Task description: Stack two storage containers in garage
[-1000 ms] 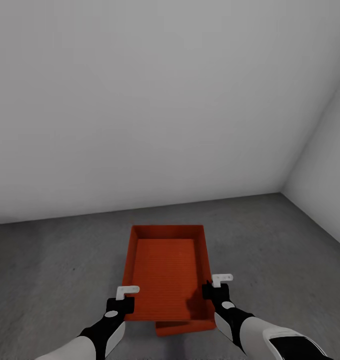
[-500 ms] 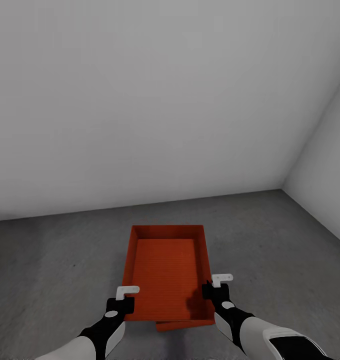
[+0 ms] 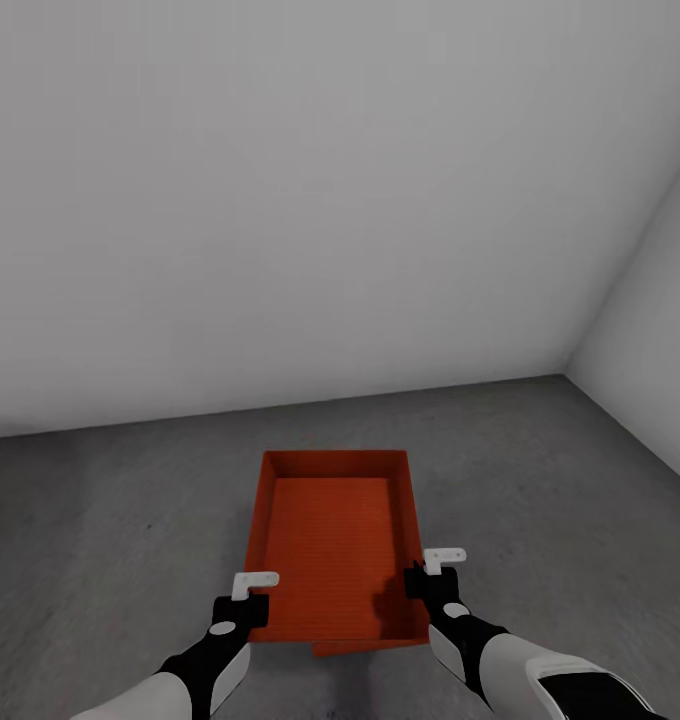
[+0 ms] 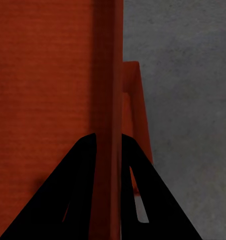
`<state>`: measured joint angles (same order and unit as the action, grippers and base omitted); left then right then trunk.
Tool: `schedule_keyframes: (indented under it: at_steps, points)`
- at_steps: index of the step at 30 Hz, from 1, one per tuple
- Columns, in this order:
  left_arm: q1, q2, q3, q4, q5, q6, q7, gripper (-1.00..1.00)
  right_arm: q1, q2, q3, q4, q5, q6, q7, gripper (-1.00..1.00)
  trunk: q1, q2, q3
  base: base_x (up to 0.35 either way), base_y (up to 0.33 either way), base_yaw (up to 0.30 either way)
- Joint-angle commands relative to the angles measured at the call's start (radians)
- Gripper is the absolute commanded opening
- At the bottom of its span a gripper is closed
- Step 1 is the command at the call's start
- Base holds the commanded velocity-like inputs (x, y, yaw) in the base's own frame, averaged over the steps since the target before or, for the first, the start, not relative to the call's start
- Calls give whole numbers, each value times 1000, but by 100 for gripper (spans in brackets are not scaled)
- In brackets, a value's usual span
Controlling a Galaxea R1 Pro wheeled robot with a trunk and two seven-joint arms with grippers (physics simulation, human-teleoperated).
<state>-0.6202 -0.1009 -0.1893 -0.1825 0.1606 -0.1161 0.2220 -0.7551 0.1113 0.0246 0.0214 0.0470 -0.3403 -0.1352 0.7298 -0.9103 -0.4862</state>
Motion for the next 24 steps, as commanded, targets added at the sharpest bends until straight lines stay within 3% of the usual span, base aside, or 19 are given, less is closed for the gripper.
schedule_keyframes:
  at_steps: [1,20,24]
  points:
    - [-1,10,50,2,10,-5,16,-100,-1,-7,-38,0,-10,-7,-9,-100,0,-1,-1,0,0,0]
    - [-1,9,50,2,10,-5,16,-100,-1,-5,-38,0,-10,-6,-11,-100,0,-1,-1,0,0,0]
    - [-1,9,50,11,11,-5,16,-100,-1,-5,-38,0,-10,-6,-11,-100,0,-1,-1,0,-223,0]
